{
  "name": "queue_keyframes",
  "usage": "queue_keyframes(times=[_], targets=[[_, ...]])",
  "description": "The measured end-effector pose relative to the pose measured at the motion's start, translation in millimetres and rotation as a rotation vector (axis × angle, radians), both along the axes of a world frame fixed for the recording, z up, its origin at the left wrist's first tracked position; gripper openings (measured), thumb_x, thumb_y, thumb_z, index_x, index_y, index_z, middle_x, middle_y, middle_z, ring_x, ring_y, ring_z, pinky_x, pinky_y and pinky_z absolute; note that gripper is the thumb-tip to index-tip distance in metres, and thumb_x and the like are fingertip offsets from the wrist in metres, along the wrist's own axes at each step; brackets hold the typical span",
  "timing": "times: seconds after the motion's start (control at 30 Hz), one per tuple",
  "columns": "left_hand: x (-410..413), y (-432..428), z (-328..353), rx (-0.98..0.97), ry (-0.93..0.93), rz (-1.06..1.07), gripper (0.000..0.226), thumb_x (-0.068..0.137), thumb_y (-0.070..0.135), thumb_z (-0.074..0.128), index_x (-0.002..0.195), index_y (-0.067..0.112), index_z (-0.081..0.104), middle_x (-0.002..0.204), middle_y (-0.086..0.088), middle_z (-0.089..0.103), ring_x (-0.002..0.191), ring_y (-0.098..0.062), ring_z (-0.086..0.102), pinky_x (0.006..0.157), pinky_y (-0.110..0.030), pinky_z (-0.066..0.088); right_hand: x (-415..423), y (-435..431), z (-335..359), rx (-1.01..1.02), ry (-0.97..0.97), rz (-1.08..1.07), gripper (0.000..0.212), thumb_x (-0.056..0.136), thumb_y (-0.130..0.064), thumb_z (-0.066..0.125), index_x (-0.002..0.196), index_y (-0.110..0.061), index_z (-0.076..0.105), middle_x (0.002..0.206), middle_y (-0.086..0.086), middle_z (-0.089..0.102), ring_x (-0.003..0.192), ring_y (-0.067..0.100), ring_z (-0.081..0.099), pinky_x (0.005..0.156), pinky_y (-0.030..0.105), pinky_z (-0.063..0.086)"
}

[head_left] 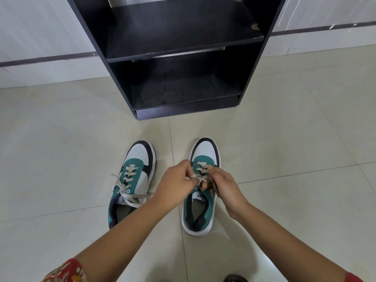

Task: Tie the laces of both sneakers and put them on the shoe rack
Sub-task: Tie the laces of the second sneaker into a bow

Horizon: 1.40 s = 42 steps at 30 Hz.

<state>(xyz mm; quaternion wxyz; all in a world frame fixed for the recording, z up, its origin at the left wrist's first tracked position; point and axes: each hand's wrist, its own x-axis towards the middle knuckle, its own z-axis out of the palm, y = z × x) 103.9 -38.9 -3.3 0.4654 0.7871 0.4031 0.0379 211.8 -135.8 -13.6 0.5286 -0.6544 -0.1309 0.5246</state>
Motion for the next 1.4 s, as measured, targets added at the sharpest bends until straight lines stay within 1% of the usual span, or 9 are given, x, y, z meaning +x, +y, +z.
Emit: queue_keyframes(times=[0.13, 0.27, 0.33, 0.47, 0.63, 0.77, 1.0, 1.17, 1.4], targets=[[7, 7, 7, -0.420, 0.027, 0.194, 0.026, 0.076, 0.006, 0.066, 0.064, 0.015, 0.046, 0.058, 0.002, 0.046, 0.053, -0.013, 0.038, 0.050, -0.026, 0.028, -12, -8, 0, 0.070, -0.368, 0.005, 0.036, 0.097, -0.026, 0.045, 0.065, -0.014, 0.057, 0.067, -0.007, 0.062, 0.065, 0.003, 0.056, 0.065, 0.015, 0.042], [4, 11, 7, -0.738, -0.024, 0.317, 0.026, 0.080, -0.001, 0.061, 0.064, 0.013, 0.045, 0.044, 0.005, 0.048, 0.045, -0.010, 0.032, 0.046, -0.022, 0.025, -13, -23, -6, -0.064, -0.908, 0.071, 0.044, 0.086, -0.055, 0.045, 0.076, -0.021, 0.071, 0.095, -0.009, 0.052, 0.095, 0.008, 0.045, 0.080, 0.020, 0.040], [2, 9, 6, -0.774, -0.029, 0.291, 0.024, 0.081, -0.002, 0.059, 0.065, 0.012, 0.047, 0.045, 0.004, 0.049, 0.047, -0.010, 0.035, 0.047, -0.023, 0.026, -13, -25, -5, -0.130, -0.793, 0.159, 0.041, 0.082, -0.058, 0.051, 0.068, -0.026, 0.073, 0.087, -0.008, 0.054, 0.092, 0.010, 0.048, 0.077, 0.023, 0.041], [-1, 6, 4, -0.681, -0.015, 0.256, 0.018, 0.082, 0.005, 0.064, 0.071, 0.012, 0.051, 0.059, -0.001, 0.052, 0.054, -0.012, 0.041, 0.049, -0.024, 0.031, -20, -20, -3, -0.118, -0.173, -0.096, 0.015, 0.077, -0.022, 0.074, 0.068, -0.010, 0.075, 0.077, 0.003, 0.066, 0.080, 0.016, 0.063, 0.078, 0.028, 0.050], [-8, 6, 0, -0.620, -0.070, 0.278, 0.013, 0.083, 0.020, 0.066, 0.078, 0.011, 0.058, 0.074, -0.005, 0.060, 0.071, -0.016, 0.052, 0.063, -0.025, 0.038, -20, -21, 6, -0.008, 0.070, -0.262, 0.006, 0.080, -0.004, 0.067, 0.081, 0.001, 0.069, 0.076, 0.008, 0.068, 0.065, 0.007, 0.065, 0.056, 0.011, 0.049], [-12, 2, -6, -0.683, -0.149, 0.370, 0.015, 0.087, 0.017, 0.061, 0.073, 0.014, 0.058, 0.076, -0.001, 0.062, 0.072, -0.015, 0.053, 0.067, -0.026, 0.040, -20, -27, 6, 0.006, 0.118, -0.325, 0.012, 0.078, -0.009, 0.057, 0.068, -0.009, 0.063, 0.065, -0.001, 0.059, 0.061, 0.007, 0.056, 0.062, 0.022, 0.045], [-18, 5, -10, -1.062, -0.241, 0.517, 0.019, 0.090, 0.017, 0.055, 0.073, 0.012, 0.061, 0.056, 0.005, 0.054, 0.044, -0.005, 0.039, 0.041, -0.015, 0.033, -18, -38, 0, 0.024, 0.228, -0.439, 0.035, 0.077, -0.011, 0.047, 0.045, -0.020, 0.057, 0.064, 0.000, 0.047, 0.061, 0.014, 0.040, 0.058, 0.029, 0.030], [-15, 9, -8, -0.741, -0.073, 0.319, 0.016, 0.089, 0.012, 0.054, 0.075, 0.014, 0.060, 0.057, 0.003, 0.050, 0.048, -0.009, 0.034, 0.051, -0.023, 0.031, -14, -35, 4, 0.081, 0.240, -0.424, 0.038, 0.083, -0.009, 0.047, 0.049, -0.019, 0.062, 0.068, 0.004, 0.049, 0.062, 0.015, 0.045, 0.057, 0.030, 0.032], [-21, 3, -23, -1.272, -0.382, 0.704, 0.027, 0.082, 0.019, 0.036, 0.056, 0.016, 0.038, 0.078, -0.007, 0.071, 0.049, -0.013, 0.044, 0.046, -0.022, 0.043, -12, -35, 2, 0.115, 0.503, -0.516, 0.048, 0.080, -0.009, 0.037, 0.036, -0.018, 0.051, 0.077, 0.007, 0.069, 0.047, 0.013, 0.048, 0.042, 0.021, 0.033]])
